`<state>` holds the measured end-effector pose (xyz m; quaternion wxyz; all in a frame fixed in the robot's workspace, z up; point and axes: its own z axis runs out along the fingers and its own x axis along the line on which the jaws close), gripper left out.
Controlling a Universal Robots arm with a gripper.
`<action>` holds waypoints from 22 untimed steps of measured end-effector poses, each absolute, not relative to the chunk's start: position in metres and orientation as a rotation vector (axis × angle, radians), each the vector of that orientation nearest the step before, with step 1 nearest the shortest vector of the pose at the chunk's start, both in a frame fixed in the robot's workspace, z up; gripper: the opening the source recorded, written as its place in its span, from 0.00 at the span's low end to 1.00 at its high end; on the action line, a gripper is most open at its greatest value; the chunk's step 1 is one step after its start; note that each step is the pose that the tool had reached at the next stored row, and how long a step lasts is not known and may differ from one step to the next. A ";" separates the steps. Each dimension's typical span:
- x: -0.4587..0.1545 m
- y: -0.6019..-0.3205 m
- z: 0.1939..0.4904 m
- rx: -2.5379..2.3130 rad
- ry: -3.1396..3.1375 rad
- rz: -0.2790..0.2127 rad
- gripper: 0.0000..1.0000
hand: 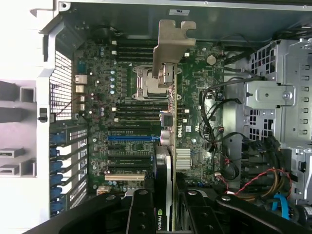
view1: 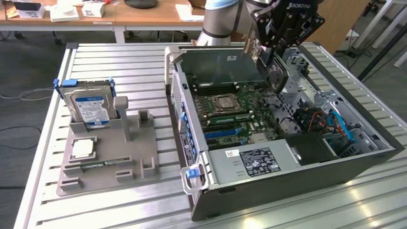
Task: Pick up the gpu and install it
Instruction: 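Pick up the gpu and move the gpu toward the slot, then insert the gpu into the slot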
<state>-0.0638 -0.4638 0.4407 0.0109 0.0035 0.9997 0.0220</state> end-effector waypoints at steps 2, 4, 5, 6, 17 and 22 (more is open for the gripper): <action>-0.060 -0.464 0.441 0.011 3.119 0.069 0.27; -0.058 -0.464 0.441 0.011 3.119 0.069 0.27; -0.058 -0.464 0.441 0.011 3.119 0.069 0.27; -0.058 -0.464 0.441 0.011 3.119 0.069 0.27; -0.057 -0.464 0.441 0.011 3.119 0.069 0.27; -0.057 -0.464 0.441 -0.027 3.119 0.069 0.27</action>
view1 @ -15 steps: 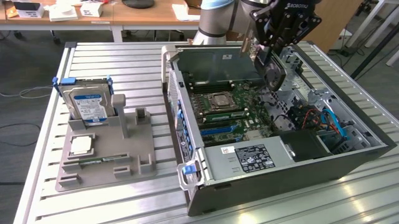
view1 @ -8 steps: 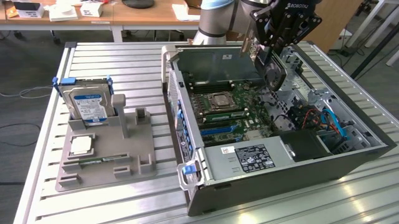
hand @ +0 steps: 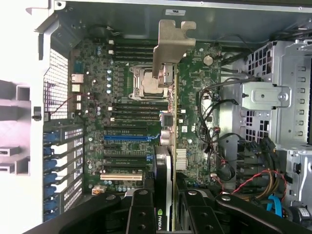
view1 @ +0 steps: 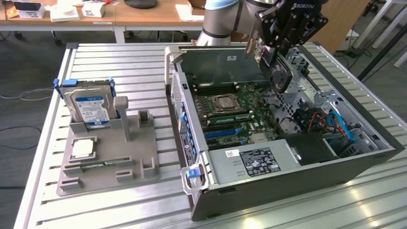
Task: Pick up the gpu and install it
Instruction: 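Insert the gpu into the slot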
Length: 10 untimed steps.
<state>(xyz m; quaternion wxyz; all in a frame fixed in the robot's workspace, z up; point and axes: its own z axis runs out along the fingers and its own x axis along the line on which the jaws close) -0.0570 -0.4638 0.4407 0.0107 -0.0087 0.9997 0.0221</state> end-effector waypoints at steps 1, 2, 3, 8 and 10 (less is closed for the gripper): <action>-0.057 -0.464 0.441 -0.049 3.119 0.069 0.27; -0.057 -0.464 0.441 -0.072 3.119 0.070 0.27; -0.057 -0.464 0.441 -0.094 3.119 0.070 0.27; -0.057 -0.464 0.441 -0.211 3.115 0.071 0.27; -0.057 -0.464 0.441 -0.257 3.112 0.071 0.27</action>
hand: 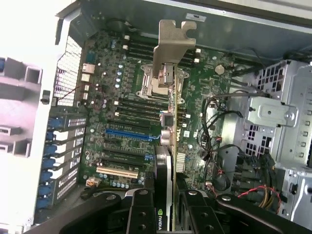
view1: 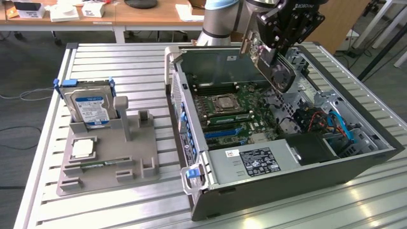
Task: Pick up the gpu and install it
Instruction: 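Insert the gpu into the slot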
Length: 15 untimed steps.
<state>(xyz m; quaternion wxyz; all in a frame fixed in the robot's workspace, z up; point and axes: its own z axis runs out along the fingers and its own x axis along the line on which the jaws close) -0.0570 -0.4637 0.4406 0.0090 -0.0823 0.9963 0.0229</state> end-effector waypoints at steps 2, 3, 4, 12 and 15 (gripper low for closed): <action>-0.057 -0.464 0.441 -0.304 3.109 0.072 0.27; -0.057 -0.464 0.441 -0.325 3.107 0.072 0.27; -0.057 -0.464 0.441 -0.346 3.105 0.072 0.27; -0.057 -0.464 0.441 -0.504 3.086 0.073 0.27; -0.057 -0.464 0.441 -0.560 3.077 0.074 0.27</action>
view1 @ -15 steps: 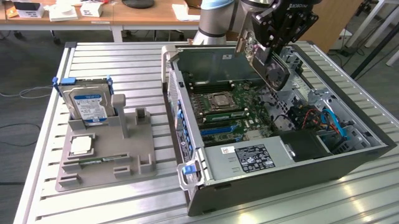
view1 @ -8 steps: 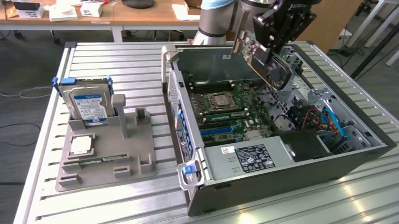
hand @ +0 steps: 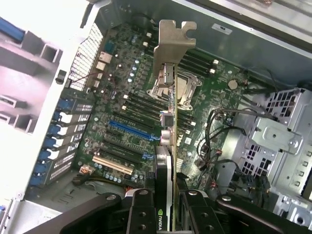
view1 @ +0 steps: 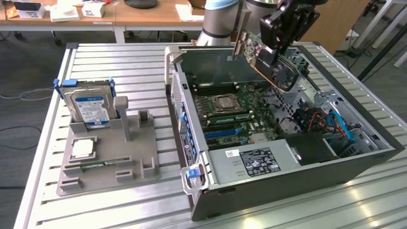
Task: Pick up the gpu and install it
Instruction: 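Insert the gpu into the slot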
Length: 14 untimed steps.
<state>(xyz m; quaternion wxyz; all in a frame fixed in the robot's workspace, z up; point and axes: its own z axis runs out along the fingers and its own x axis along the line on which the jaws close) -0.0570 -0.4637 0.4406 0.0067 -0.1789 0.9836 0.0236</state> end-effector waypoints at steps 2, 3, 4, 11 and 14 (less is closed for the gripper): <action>-0.057 -0.464 0.441 -0.595 3.071 0.074 0.27; -0.057 -0.464 0.441 -0.612 3.068 0.074 0.27; -0.057 -0.464 0.441 -0.629 3.065 0.074 0.27; -0.057 -0.464 0.441 -0.749 3.039 0.075 0.27; -0.057 -0.464 0.441 -0.801 3.027 0.075 0.27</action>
